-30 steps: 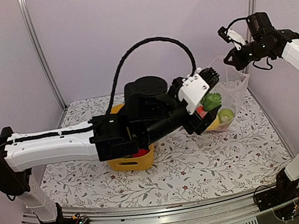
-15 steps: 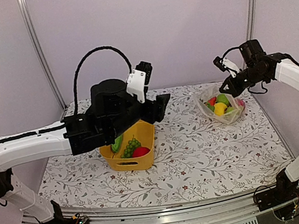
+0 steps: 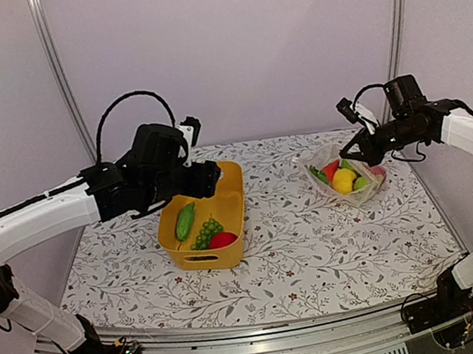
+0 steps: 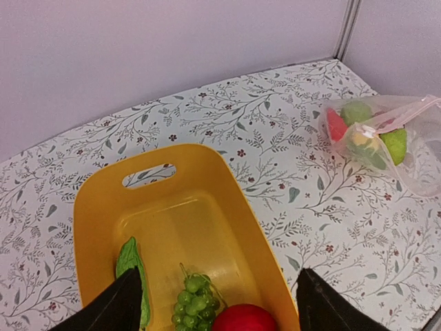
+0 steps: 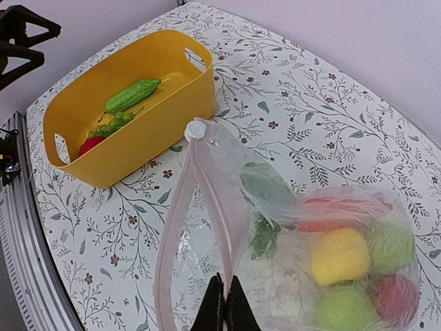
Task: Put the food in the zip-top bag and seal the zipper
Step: Pick up the fake vegetable from the bin.
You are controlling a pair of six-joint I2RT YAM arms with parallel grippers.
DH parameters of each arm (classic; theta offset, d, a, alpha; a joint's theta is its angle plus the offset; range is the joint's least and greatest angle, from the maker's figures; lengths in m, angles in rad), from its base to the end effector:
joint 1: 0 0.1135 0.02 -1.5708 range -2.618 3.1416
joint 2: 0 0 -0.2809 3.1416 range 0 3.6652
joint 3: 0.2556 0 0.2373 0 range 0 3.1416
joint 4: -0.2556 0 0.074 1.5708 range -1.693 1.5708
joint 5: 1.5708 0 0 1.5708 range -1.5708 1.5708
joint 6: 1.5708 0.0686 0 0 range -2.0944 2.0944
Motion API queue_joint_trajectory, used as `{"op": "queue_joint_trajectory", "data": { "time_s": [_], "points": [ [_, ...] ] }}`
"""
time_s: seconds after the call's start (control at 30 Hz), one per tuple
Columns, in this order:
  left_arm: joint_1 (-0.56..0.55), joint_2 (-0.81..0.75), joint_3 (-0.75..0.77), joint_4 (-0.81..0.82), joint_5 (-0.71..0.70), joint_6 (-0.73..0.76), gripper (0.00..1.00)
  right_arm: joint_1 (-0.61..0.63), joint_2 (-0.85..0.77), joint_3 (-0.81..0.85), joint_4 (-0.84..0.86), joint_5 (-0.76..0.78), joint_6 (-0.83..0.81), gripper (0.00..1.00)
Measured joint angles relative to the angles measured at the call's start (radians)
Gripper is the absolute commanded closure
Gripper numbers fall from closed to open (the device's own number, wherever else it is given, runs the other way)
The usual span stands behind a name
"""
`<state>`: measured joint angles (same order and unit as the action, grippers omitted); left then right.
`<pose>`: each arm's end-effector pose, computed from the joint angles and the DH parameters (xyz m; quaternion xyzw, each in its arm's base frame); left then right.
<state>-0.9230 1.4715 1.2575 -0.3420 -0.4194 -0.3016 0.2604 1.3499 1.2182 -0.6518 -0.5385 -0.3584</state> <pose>0.2307 -0.2585 0.3308 0.1651 0.8449 -0.1243 0.4935 0.2693 0.1082 0.3231 -0.3682 0.8169 0.2273 0.3813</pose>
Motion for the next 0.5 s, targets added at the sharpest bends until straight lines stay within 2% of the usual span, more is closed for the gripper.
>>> {"op": "queue_joint_trajectory", "data": {
  "time_s": [0.13,0.23,0.5],
  "points": [
    [0.056,0.002,0.0,-0.056,0.048,-0.021,0.27,-0.009,-0.011,-0.094,0.076,-0.06,-0.005,1.0],
    [0.093,0.016,0.0,-0.092,0.097,-0.037,0.33,-0.013,-0.009,-0.124,0.101,-0.098,-0.004,1.0],
    [0.156,0.143,0.025,-0.175,0.193,-0.039,0.45,-0.015,-0.016,-0.178,0.168,-0.167,-0.026,1.0]
  ]
}}
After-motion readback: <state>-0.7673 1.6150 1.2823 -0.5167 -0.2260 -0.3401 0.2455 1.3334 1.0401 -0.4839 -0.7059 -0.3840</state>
